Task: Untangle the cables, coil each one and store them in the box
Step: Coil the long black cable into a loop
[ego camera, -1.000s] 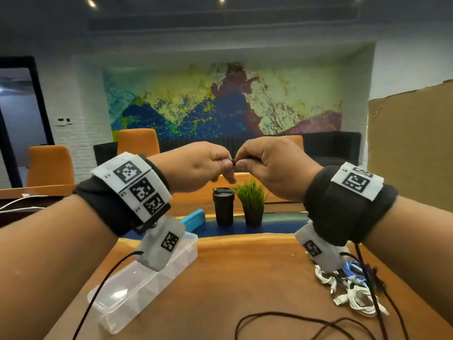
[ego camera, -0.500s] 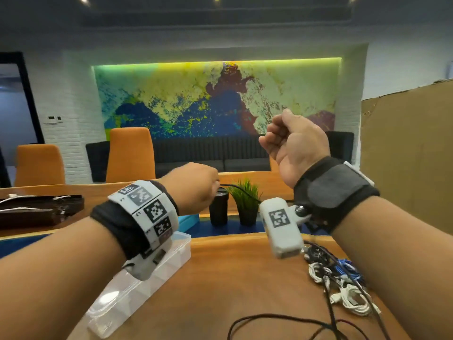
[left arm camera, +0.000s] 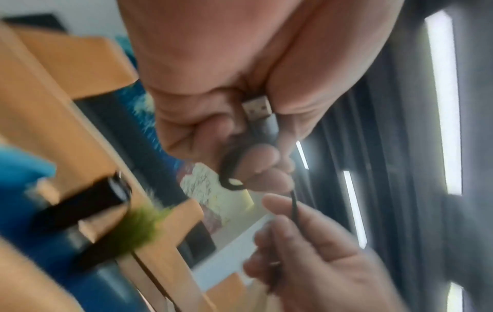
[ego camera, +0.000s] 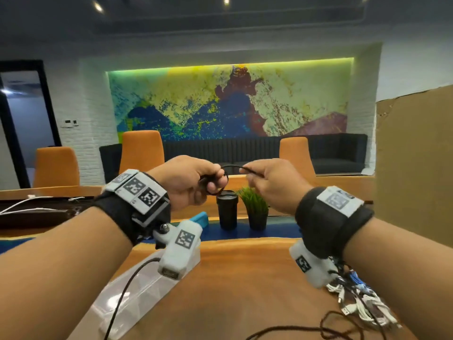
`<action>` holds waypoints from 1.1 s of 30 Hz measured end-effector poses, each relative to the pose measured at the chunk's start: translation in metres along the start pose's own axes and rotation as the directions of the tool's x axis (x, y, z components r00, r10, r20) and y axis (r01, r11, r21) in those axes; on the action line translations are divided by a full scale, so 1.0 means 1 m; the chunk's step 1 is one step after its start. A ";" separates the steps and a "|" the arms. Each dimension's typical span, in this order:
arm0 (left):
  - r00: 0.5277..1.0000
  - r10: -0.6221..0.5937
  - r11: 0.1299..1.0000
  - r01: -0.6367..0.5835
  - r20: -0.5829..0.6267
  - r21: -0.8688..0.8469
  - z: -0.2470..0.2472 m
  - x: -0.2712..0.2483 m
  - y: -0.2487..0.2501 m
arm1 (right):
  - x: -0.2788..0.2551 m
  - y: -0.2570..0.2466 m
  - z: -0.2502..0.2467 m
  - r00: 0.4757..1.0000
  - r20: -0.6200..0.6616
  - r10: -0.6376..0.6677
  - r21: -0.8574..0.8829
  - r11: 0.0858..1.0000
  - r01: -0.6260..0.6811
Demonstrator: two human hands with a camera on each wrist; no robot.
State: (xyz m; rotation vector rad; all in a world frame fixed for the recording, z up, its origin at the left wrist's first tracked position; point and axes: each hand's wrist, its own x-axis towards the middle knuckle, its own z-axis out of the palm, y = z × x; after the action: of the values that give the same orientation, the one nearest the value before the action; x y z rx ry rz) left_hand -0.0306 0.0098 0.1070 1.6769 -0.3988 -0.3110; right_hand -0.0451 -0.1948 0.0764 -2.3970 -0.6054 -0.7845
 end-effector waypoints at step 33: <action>0.915 0.394 0.916 -0.384 0.082 -0.119 0.028 -0.023 0.007 | -0.026 -0.012 0.033 0.988 0.154 0.023 0.241 0.969 -0.060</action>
State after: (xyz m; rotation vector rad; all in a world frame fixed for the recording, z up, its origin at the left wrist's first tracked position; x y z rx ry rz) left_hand -0.0640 -0.0065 0.1092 1.4470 -0.7715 -0.1186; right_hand -0.0570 -0.1720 0.0414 -2.2445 -0.6677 -0.4827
